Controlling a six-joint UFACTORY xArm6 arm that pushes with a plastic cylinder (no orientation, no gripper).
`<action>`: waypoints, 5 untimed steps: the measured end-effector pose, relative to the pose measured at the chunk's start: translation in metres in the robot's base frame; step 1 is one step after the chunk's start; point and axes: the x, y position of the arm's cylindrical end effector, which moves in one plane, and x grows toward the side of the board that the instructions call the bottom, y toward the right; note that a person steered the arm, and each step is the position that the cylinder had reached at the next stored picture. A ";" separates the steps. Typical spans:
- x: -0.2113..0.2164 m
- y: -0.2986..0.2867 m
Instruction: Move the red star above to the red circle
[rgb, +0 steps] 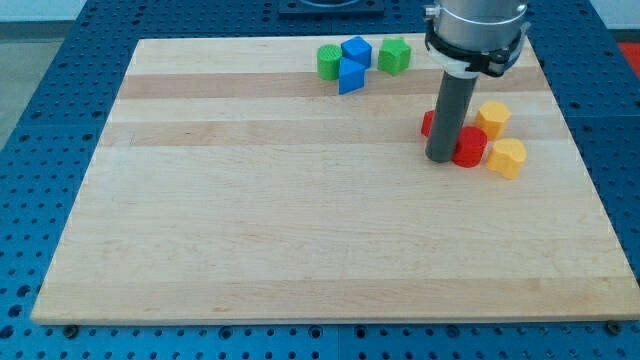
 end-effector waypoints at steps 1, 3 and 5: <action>0.000 0.002; -0.007 -0.083; -0.055 -0.082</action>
